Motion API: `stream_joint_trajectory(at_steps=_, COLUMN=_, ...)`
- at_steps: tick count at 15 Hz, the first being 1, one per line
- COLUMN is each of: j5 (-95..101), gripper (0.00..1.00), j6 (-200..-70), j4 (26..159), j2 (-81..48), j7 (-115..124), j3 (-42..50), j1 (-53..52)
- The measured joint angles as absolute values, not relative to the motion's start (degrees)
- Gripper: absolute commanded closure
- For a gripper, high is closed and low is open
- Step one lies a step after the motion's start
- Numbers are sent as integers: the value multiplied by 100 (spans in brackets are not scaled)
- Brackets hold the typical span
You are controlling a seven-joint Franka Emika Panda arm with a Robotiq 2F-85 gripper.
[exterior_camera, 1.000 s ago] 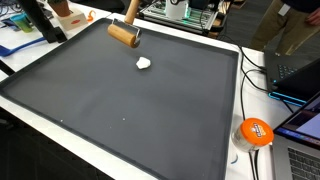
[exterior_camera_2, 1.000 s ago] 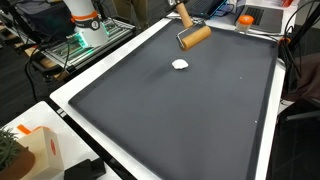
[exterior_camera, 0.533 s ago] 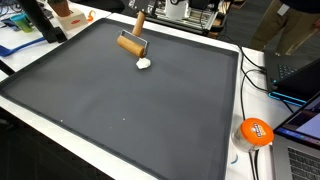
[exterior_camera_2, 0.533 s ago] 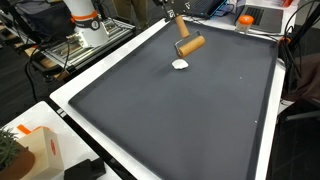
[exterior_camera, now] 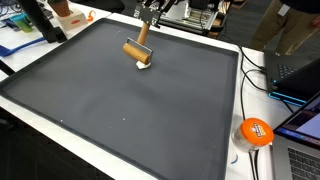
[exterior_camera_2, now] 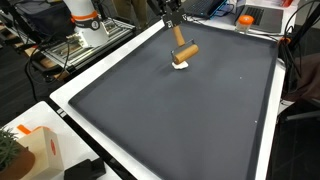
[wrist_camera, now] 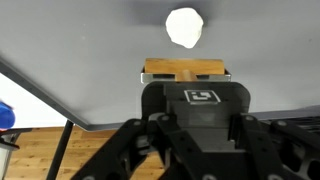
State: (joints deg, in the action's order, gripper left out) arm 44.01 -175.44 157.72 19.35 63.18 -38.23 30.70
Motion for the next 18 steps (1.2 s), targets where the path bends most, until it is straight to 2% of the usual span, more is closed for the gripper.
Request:
stream_joint_trajectory(at_steps=7, j5=4851, gripper=78, j6=-17658, j4=15770, j2=1824, j7=6828, j3=-4315, j1=3641)
stream_joint_trajectory(at_steps=8, j5=4882, gripper=53, j6=-17722, j4=15767, j2=1825, j7=6914, j3=-4370, j1=3715)
stream_joint_trajectory(at_steps=9, j5=4886, gripper=53, j6=-17735, j4=15767, j2=1822, j7=6931, j3=-4384, j1=3737)
stream_joint_trajectory(at_steps=10, j5=4886, gripper=78, j6=-17734, j4=15767, j2=1813, j7=6930, j3=-4384, j1=3736)
stream_joint_trajectory(at_steps=18, j5=4886, gripper=78, j6=-17783, j4=15745, j2=1788, j7=6929, j3=-4473, j1=3850)
